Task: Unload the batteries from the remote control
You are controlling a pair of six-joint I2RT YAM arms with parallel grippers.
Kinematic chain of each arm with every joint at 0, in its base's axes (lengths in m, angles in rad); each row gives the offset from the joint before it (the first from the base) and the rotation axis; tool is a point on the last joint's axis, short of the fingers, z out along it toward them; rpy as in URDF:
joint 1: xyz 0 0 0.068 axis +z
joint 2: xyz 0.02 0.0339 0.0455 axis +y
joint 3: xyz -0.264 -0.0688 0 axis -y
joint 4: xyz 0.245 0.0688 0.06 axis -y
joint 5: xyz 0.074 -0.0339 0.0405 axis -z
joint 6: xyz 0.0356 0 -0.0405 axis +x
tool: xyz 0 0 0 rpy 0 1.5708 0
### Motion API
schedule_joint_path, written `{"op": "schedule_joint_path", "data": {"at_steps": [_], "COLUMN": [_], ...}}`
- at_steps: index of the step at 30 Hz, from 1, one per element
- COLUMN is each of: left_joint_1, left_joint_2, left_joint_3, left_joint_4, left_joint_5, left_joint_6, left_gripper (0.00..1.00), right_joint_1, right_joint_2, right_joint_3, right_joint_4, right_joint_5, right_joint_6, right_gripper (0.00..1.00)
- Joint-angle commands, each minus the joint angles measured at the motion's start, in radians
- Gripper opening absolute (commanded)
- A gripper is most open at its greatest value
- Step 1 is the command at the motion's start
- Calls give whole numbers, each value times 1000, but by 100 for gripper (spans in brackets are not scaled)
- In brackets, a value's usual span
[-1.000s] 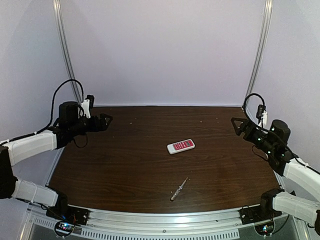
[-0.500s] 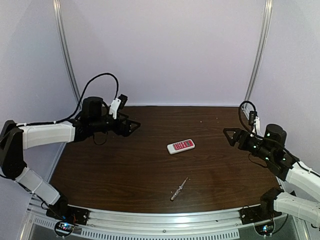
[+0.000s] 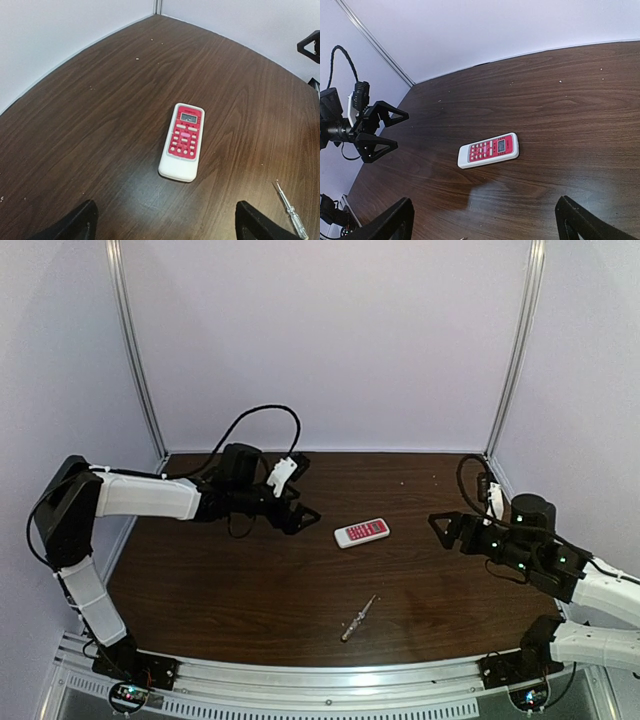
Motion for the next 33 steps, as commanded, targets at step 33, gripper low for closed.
{"op": "schedule_joint_path", "data": {"at_steps": [33], "left_joint_1": [-135], "left_joint_2": [498], "left_joint_3": [441], "left_joint_4": [-203], "left_joint_5": [-64], "left_joint_6": [179], "left_gripper": [96], "right_joint_1": [199], "right_joint_2": [-1], "right_joint_3": [46], "right_joint_4": [-87], "right_joint_5": [194], "right_joint_6": [37], "right_gripper": [100]}}
